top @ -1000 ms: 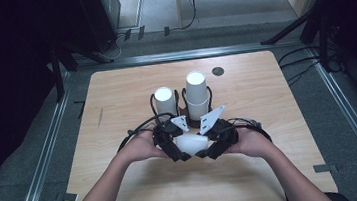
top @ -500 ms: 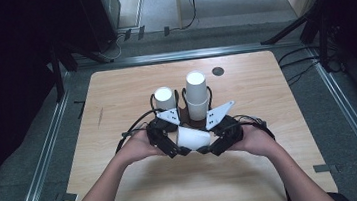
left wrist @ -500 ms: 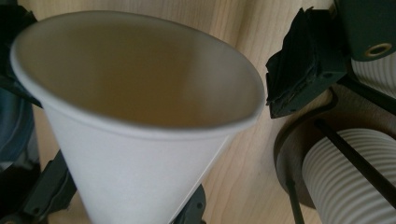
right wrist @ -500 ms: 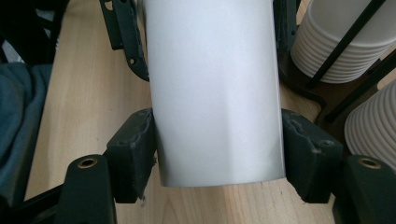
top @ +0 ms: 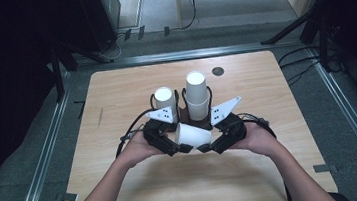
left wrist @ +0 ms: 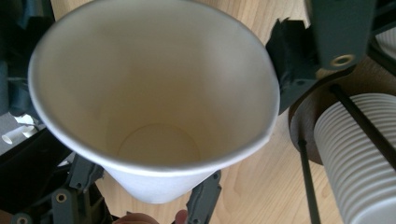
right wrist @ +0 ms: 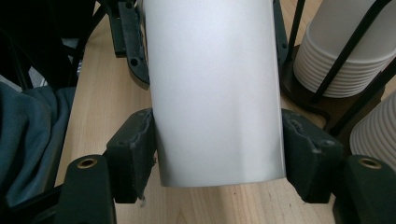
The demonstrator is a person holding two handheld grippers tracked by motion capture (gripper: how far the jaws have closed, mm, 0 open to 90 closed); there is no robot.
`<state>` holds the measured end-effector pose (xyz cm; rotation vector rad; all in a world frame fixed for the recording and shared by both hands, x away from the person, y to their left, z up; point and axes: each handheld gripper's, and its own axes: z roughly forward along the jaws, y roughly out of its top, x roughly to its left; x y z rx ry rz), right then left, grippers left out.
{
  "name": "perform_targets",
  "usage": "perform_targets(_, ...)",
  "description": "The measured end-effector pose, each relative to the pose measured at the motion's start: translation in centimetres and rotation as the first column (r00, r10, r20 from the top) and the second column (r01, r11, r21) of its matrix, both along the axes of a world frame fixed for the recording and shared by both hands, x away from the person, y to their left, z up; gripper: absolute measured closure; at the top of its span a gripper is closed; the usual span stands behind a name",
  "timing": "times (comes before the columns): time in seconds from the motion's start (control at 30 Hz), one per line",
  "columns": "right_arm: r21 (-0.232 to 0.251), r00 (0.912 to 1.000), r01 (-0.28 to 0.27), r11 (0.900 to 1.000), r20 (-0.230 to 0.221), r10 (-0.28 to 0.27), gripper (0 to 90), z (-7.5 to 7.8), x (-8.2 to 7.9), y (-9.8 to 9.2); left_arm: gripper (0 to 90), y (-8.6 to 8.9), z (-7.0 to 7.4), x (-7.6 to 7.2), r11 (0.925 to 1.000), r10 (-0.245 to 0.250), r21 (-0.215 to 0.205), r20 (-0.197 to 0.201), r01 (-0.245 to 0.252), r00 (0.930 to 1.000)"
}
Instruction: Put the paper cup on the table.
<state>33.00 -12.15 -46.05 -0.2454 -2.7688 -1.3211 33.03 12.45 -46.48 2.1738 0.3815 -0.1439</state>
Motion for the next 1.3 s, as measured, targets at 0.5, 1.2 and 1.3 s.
perform_targets(0.5, -0.025, 0.9985, 0.034, 0.999, -0.043, -0.035, 27.9, -0.4, 0.3, 0.0, 24.6, 0.8, 1.1, 0.5, 0.9995, 0.006, 0.030, -0.037, -0.005, 0.9993)
perform_targets(1.2, -0.102, 0.9974, 0.072, 0.992, 0.015, -0.071, 25.5, -1.4, 0.4, 0.5, 24.3, -0.3, 1.7, 1.4, 0.9645, 0.011, 0.264, -0.042, 0.001, 0.9991)
perform_targets(1.3, -0.112, 0.9977, 0.067, 0.991, 0.017, -0.066, 25.5, -1.5, 0.4, 0.7, 24.3, -0.7, 1.4, 1.4, 0.9594, 0.008, 0.282, -0.055, 0.008, 0.9985)
